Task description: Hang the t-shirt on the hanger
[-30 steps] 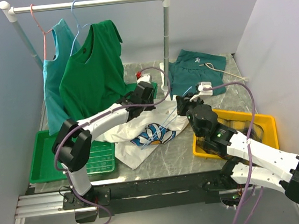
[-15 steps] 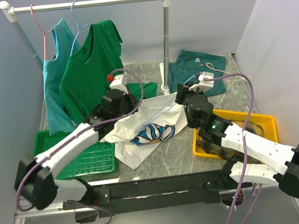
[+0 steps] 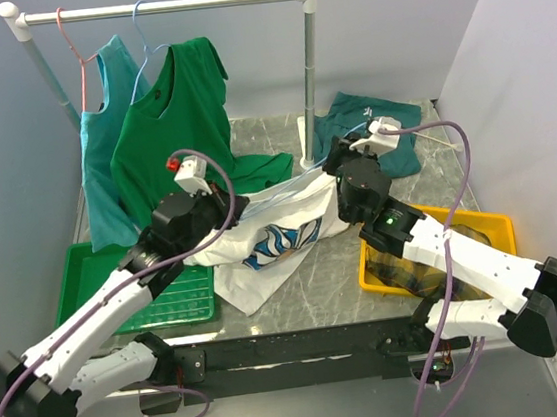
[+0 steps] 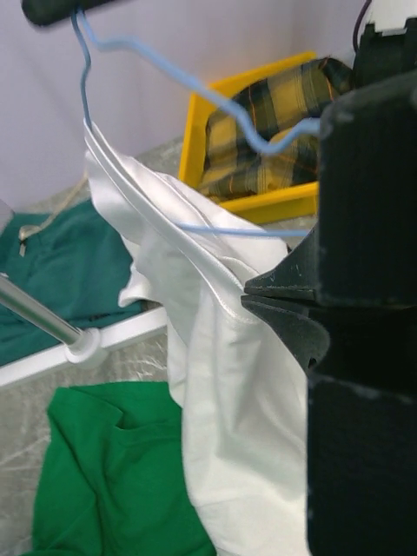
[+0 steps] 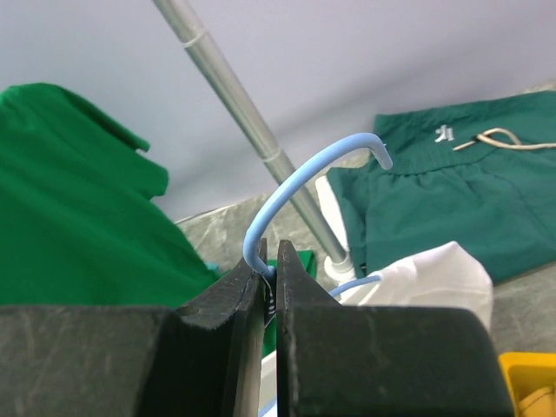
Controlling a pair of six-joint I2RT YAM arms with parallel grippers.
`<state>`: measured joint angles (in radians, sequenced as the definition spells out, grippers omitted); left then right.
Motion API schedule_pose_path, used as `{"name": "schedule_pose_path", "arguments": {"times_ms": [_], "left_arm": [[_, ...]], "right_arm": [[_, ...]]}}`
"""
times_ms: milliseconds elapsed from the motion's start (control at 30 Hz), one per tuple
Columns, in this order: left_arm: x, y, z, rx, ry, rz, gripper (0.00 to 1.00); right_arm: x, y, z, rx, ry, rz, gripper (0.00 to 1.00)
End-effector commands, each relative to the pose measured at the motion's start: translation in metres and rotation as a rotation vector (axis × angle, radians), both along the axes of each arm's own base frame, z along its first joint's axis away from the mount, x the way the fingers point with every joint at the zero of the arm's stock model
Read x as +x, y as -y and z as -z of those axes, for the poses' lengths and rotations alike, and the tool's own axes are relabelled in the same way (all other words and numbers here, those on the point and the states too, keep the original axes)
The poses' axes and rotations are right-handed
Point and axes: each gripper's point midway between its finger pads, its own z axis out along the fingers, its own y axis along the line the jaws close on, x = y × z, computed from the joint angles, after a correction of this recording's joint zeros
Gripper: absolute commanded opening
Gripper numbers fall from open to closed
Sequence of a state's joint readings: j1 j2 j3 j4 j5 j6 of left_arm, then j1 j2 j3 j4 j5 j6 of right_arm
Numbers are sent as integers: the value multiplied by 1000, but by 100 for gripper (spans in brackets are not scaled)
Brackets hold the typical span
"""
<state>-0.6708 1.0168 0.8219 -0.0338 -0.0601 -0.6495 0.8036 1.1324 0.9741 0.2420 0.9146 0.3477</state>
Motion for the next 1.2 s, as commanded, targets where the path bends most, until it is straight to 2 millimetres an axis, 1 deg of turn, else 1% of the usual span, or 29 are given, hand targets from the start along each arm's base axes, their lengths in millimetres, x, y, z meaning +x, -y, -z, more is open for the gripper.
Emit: {"name": "schedule_pose_path", "arguments": {"times_ms": [0, 33, 133, 200, 233, 300, 400, 467, 500, 567, 700, 733, 767, 833, 867, 900, 967, 1000, 1067, 1100, 1133, 1167], "left_arm": [[-12, -8, -34, -59, 55, 12, 1], [-16, -9, -40, -68, 66, 18, 1], [-23, -13, -47, -76, 73, 24, 1], [-26, -16, -46, -74, 71, 24, 1], [-30, -19, -50, -80, 80, 22, 1], [-34, -24, -51, -74, 84, 16, 1], [-37, -30, -56, -74, 94, 5, 1], [-42, -34, -62, -85, 107, 3, 1], [-46, -35, -69, -98, 122, 9, 1], [-48, -36, -75, -103, 129, 17, 1], [-53, -36, -91, -126, 153, 29, 1], [-52, -37, -94, -126, 166, 25, 1], [-51, -38, -97, -125, 176, 23, 1], [-49, -34, -110, -121, 194, 37, 1], [-49, -32, -115, -122, 199, 48, 1], [-47, -30, -127, -130, 214, 48, 1], [-48, -25, -140, -138, 231, 76, 1], [-46, -23, -153, -144, 246, 80, 1], [-48, -18, -168, -147, 268, 109, 1], [-47, -16, -183, -157, 289, 118, 1], [-47, -14, -188, -153, 293, 127, 1], [-47, -14, -195, -157, 304, 132, 1]], "right_arm": [[2, 22, -28, 15, 45, 133, 0], [2, 22, -29, 17, 44, 139, 0], [5, 24, -34, 26, 48, 160, 0], [5, 26, -36, 20, 46, 179, 0], [6, 27, -38, 24, 49, 185, 0], [8, 31, -38, 19, 48, 199, 0], [8, 35, -40, 17, 50, 214, 0], [8, 37, -38, -2, 42, 227, 0], [8, 38, -38, -1, 44, 232, 0], [8, 40, -36, -10, 37, 241, 0], [8, 38, -36, -11, 31, 242, 0], [8, 37, -38, -7, 34, 230, 0], [7, 29, -39, -6, 37, 201, 0], [4, 24, -43, -10, 44, 202, 0], [-1, 21, -44, -46, 34, 213, 0], [-1, 18, -47, -46, 42, 216, 0], [-1, 12, -51, -61, 38, 206, 0], [-3, 7, -54, -65, 39, 190, 0], [-3, 1, -68, -72, 46, 182, 0], [-4, -3, -72, -80, 44, 178, 0], [-3, -8, -83, -72, 52, 178, 0], [-3, -12, -88, -94, 51, 173, 0]]}}
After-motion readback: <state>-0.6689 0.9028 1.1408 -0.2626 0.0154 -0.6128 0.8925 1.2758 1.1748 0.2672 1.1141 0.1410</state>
